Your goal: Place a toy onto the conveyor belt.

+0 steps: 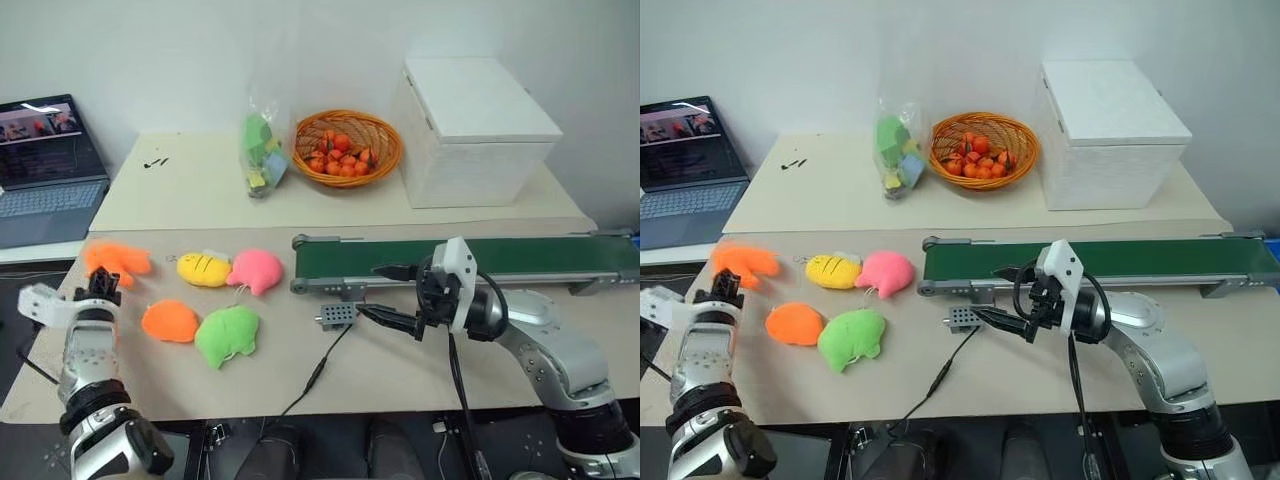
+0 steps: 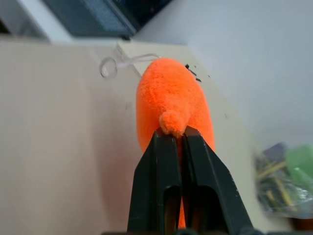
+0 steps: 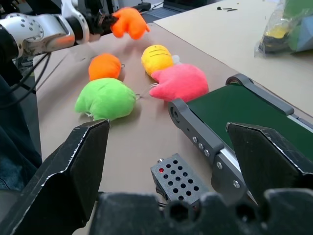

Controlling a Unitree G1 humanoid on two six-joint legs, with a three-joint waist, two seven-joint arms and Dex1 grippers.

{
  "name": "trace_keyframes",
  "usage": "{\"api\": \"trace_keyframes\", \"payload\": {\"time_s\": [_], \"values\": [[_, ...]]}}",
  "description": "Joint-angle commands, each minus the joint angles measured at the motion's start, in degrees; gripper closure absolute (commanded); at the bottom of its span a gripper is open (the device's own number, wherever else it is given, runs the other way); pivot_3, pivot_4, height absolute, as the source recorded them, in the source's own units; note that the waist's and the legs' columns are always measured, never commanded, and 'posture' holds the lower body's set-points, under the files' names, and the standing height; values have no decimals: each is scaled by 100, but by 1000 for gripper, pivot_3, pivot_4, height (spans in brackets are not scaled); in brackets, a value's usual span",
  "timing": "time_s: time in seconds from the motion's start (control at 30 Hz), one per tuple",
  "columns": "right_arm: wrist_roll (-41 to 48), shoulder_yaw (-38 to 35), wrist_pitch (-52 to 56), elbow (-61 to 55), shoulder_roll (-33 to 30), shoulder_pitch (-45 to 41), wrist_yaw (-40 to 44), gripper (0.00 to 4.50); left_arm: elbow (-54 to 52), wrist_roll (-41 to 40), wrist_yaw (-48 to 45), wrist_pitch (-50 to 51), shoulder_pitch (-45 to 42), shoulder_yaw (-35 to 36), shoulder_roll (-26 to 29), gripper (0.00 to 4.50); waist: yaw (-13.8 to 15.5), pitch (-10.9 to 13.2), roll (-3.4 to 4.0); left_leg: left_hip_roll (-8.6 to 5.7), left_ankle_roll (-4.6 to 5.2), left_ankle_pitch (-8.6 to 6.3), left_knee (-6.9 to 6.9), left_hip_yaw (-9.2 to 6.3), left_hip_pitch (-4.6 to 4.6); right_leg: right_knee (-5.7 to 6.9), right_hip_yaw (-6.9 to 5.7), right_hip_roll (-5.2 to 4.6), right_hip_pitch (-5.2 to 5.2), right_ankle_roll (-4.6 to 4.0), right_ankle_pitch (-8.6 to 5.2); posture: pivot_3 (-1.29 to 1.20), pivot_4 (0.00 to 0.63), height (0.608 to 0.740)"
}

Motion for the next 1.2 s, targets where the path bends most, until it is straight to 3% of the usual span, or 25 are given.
{"api": "trace_keyframes", "payload": {"time_s": [0.03,0.23,0.37,0.47,0.63,0.87,1.2], "values": [[-12,8,-139,-68,66,-116,68,0,-582,2521,768,-1210,-31,-1531,405,4464,8,2,-4,1,0,0,0,0,0,0,0,1,-1,0,0,0,150,740],[27,-12,-119,-65,224,-96,-15,0,-245,6570,1825,-3373,-456,-4170,1452,4464,31,3,-4,1,0,0,-3,8,-3,-6,0,5,-3,-2,2,0,150,740],[31,-54,-112,-168,283,35,-78,0,-149,8598,3039,-4220,-1094,-5416,2015,4464,5,3,-3,3,2,-1,-8,17,-2,-7,5,7,-7,-3,2,0,150,740],[56,-116,-111,-244,344,106,-181,0,95,9681,3935,-4677,-1587,-6176,2218,4464,-16,4,-4,8,4,-2,-12,27,-5,0,5,8,-20,-2,2,0,150,740],[121,-226,-91,-410,355,228,-296,0,854,10618,4896,-5571,-2393,-7222,2211,4464,-15,4,-5,11,3,-2,-10,45,-6,0,6,10,-25,0,3,0,150,740],[-62,-506,-266,-441,193,565,-391,0,2392,11629,5833,-5906,-3259,-8583,1815,4464,-4,7,-9,7,9,-4,-2,56,-9,5,4,10,-23,4,2,0,150,740],[29,-877,-263,-540,123,716,-505,0,3403,11792,6158,-5984,-3820,-9388,1227,4464,-15,14,-22,7,12,-5,6,65,-19,5,3,10,-28,8,3,0,150,740]]}}
